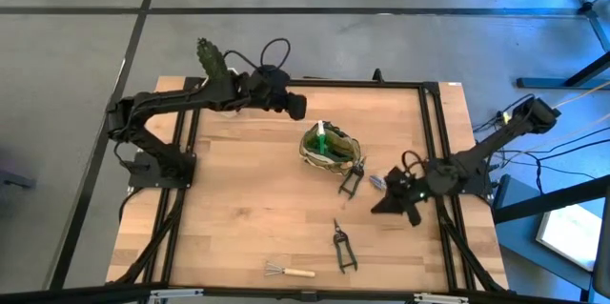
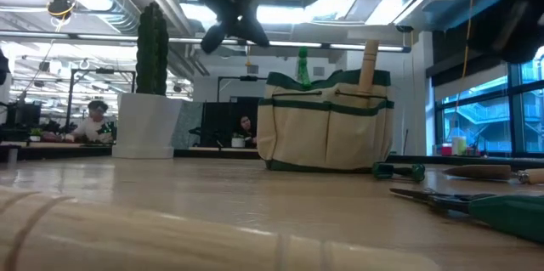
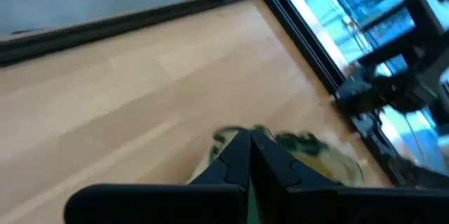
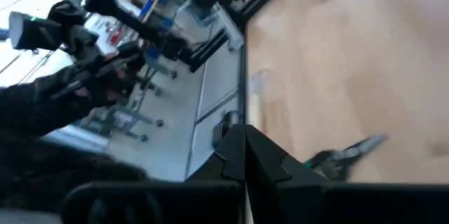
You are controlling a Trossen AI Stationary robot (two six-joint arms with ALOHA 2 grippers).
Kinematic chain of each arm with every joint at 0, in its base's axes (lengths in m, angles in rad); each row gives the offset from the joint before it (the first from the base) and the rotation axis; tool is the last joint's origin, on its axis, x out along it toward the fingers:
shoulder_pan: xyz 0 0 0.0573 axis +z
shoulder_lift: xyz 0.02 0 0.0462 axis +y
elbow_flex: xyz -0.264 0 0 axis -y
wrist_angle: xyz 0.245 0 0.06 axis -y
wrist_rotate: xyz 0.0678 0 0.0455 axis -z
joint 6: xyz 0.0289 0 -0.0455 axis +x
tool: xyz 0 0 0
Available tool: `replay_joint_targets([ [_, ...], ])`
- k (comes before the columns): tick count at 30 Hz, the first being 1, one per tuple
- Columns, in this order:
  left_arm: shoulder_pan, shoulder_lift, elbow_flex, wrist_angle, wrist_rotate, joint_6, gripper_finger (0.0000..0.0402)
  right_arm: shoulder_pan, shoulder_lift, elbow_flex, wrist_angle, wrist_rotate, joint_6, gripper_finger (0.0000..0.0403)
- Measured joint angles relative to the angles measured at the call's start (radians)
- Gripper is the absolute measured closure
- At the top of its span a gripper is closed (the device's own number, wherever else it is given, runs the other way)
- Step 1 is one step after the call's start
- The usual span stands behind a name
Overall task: Pick & Place Garden tools in Gardening bag
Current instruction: Adjust the gardening bag
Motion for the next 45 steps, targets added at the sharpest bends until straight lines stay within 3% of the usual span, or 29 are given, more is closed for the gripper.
replay_joint_targets([
  [6, 0.075, 0.093, 0.000, 0.026, 0.138, -0.004, 0.0399, -0.130, -0.100, -0.025, -0.177, -0.006, -0.063, 0.0403],
  [13, 0.095, 0.216, 0.000, 0.082, 0.288, -0.002, 0.0399, -0.234, -0.102, -0.025, -0.190, -0.080, -0.094, 0.0403],
  [16, 0.093, 0.225, 0.000, 0.078, 0.298, 0.033, 0.0400, -0.260, -0.109, -0.024, -0.201, -0.126, -0.086, 0.0403],
  [24, 0.120, 0.240, 0.000, 0.085, 0.303, 0.069, 0.0400, -0.305, -0.130, -0.024, -0.246, -0.130, -0.077, 0.0403],
  [33, 0.149, 0.337, 0.000, 0.143, 0.412, 0.078, 0.0400, -0.427, -0.111, -0.023, -0.373, -0.157, -0.066, 0.0403],
  [40, 0.134, 0.398, 0.000, 0.179, 0.480, 0.052, 0.0399, -0.504, -0.069, -0.023, -0.318, -0.272, -0.080, 0.0403],
  [45, 0.111, 0.404, 0.000, 0.189, 0.482, 0.049, 0.0400, -0.506, 0.022, -0.023, -0.218, -0.277, -0.043, 0.0403],
])
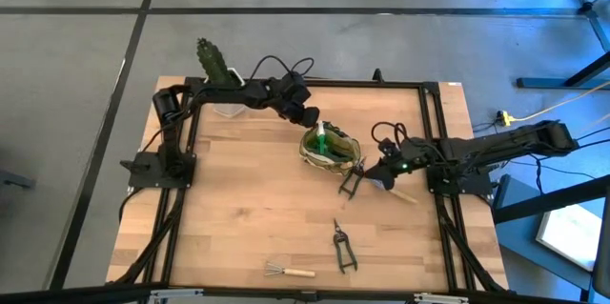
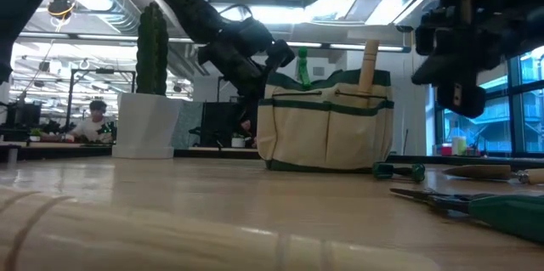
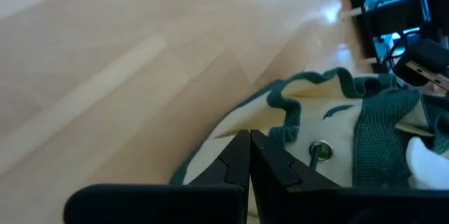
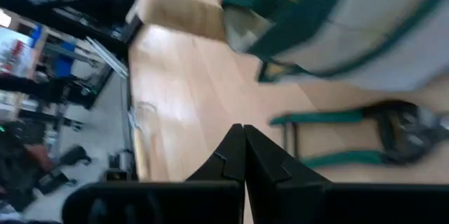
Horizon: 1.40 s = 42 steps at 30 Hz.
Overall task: Pick & Place Garden tools in Gardening bag
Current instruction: Adjust the gardening bag
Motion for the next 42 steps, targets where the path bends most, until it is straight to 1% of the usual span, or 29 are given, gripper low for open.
replay_joint_targets([
  [4, -0.027, 0.000, 0.000, -0.001, 0.000, -0.008, 0.0400, -0.002, 0.090, 0.000, 0.087, 0.013, 0.000, 0.0403],
  [8, -0.058, 0.000, 0.000, -0.003, 0.002, -0.031, 0.0399, -0.016, 0.166, 0.002, 0.105, 0.027, 0.004, 0.0403],
  [11, -0.087, 0.000, 0.000, -0.004, 0.002, -0.049, 0.0400, -0.020, 0.197, 0.015, 0.103, 0.027, -0.009, 0.0403],
  [15, -0.123, 0.000, 0.000, -0.035, 0.002, -0.062, 0.0399, -0.021, 0.201, 0.049, 0.079, 0.046, -0.046, 0.0403],
  [22, -0.183, -0.015, 0.000, -0.141, -0.003, -0.068, 0.0400, -0.042, 0.201, 0.112, -0.084, 0.054, -0.118, 0.0403],
  [27, -0.224, -0.037, 0.000, -0.164, -0.022, -0.097, 0.0400, -0.059, 0.201, 0.120, -0.116, 0.055, -0.131, 0.0403],
  [30, -0.257, -0.063, 0.000, -0.179, -0.044, -0.121, 0.0400, -0.069, 0.201, 0.120, -0.133, 0.055, -0.145, 0.0403],
  [37, -0.344, -0.123, 0.000, -0.243, -0.135, -0.173, 0.0400, -0.091, 0.201, 0.120, -0.136, 0.050, -0.161, 0.0403],
  [42, -0.386, -0.124, 0.000, -0.346, -0.196, -0.198, 0.0400, -0.114, 0.201, 0.120, -0.124, 0.027, -0.184, 0.0403],
])
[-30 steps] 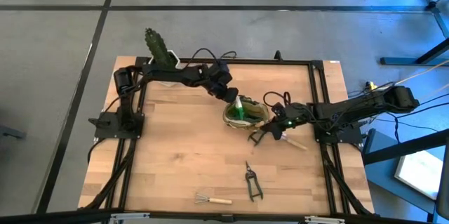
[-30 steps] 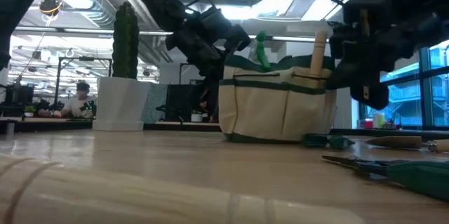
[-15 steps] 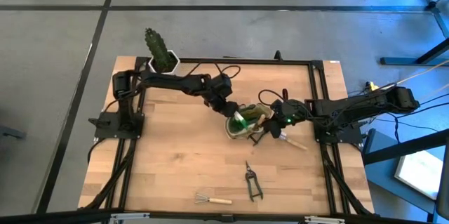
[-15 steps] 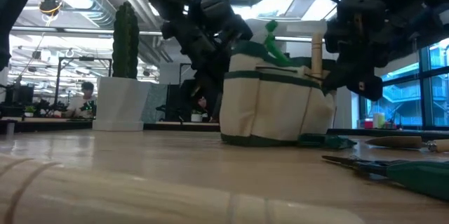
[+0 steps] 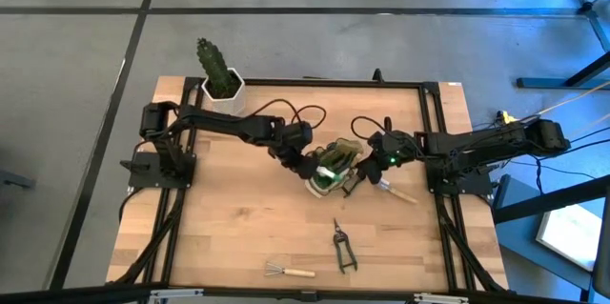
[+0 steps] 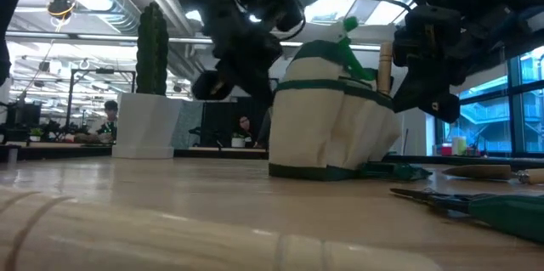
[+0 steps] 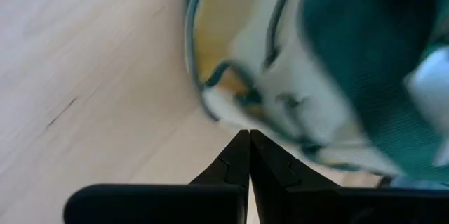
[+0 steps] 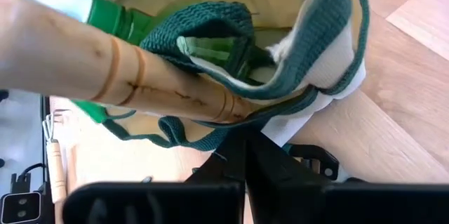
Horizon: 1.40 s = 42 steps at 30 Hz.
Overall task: Pick & Place Garden tools in Gardening bag
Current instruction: Adjust the gardening bag
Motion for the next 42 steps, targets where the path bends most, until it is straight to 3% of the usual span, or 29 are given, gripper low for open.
replay_joint_targets([
  [4, -0.026, -0.001, 0.000, -0.064, -0.070, -0.019, 0.0400, -0.014, 0.000, 0.000, 0.000, -0.018, 0.000, 0.0403],
  [9, -0.031, -0.045, 0.000, -0.110, -0.234, -0.035, 0.0400, -0.018, -0.006, 0.000, 0.004, -0.056, 0.000, 0.0403],
  [12, 0.013, -0.055, 0.000, -0.094, -0.250, 0.000, 0.0400, -0.016, -0.027, 0.000, 0.008, -0.063, 0.016, 0.0403],
  [16, 0.095, -0.060, 0.000, -0.098, -0.174, 0.087, 0.0401, -0.005, -0.077, 0.000, -0.013, -0.069, 0.099, 0.0403],
  [25, 0.263, -0.061, -0.093, 0.051, 0.115, 0.287, 0.0400, 0.131, -0.109, 0.000, -0.171, 0.121, 0.367, 0.0403],
  [32, 0.251, -0.061, -0.144, 0.114, 0.143, 0.397, 0.0401, 0.179, -0.078, 0.000, -0.239, 0.307, 0.548, 0.0403],
  [42, 0.260, -0.051, -0.213, 0.295, 0.141, 0.358, 0.0400, 0.145, 0.019, 0.000, -0.159, 0.323, 0.606, 0.0403],
])
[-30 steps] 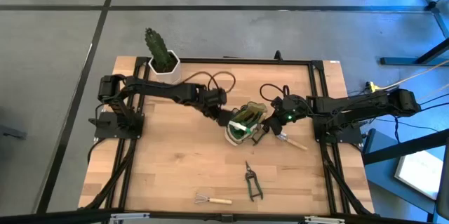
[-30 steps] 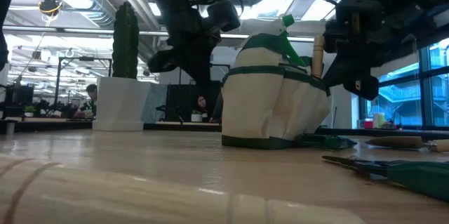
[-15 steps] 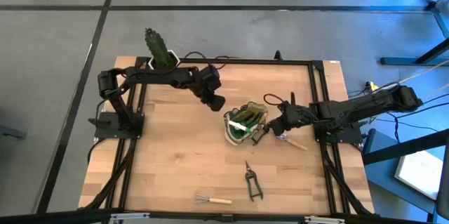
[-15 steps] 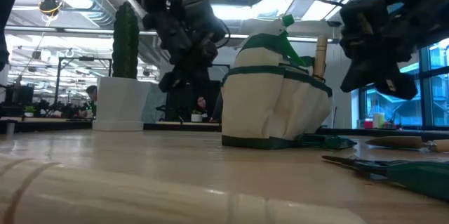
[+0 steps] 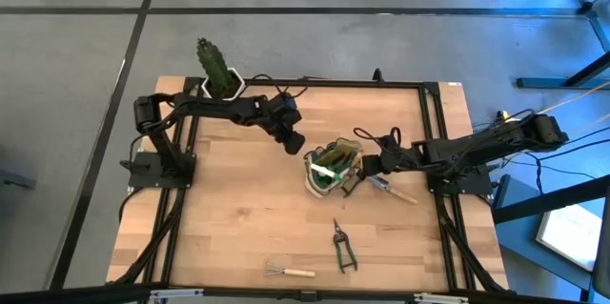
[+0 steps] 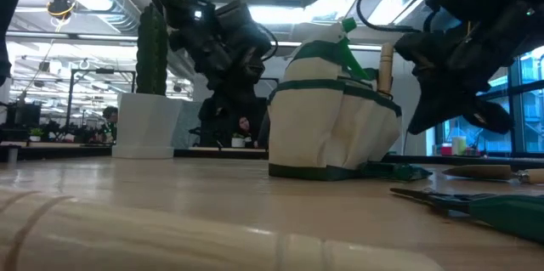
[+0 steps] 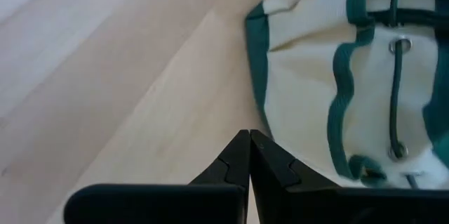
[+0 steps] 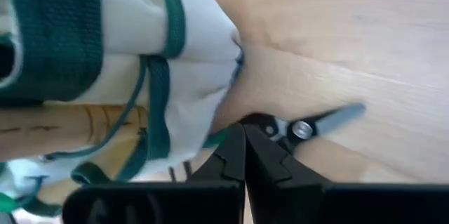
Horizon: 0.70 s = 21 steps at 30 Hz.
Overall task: Pick & Place Garden tools in Gardening bag
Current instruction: Adjust the gardening bag
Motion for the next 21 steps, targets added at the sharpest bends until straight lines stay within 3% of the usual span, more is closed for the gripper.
replay_joint_targets([
  [5, -0.011, 0.010, 0.000, 0.054, 0.044, -0.015, 0.0401, -0.021, 0.044, 0.003, 0.079, -0.001, -0.014, 0.0403],
  [21, -0.161, 0.011, -0.002, 0.044, 0.060, -0.067, 0.0401, -0.100, 0.111, 0.131, -0.040, -0.005, -0.162, 0.0403],
])
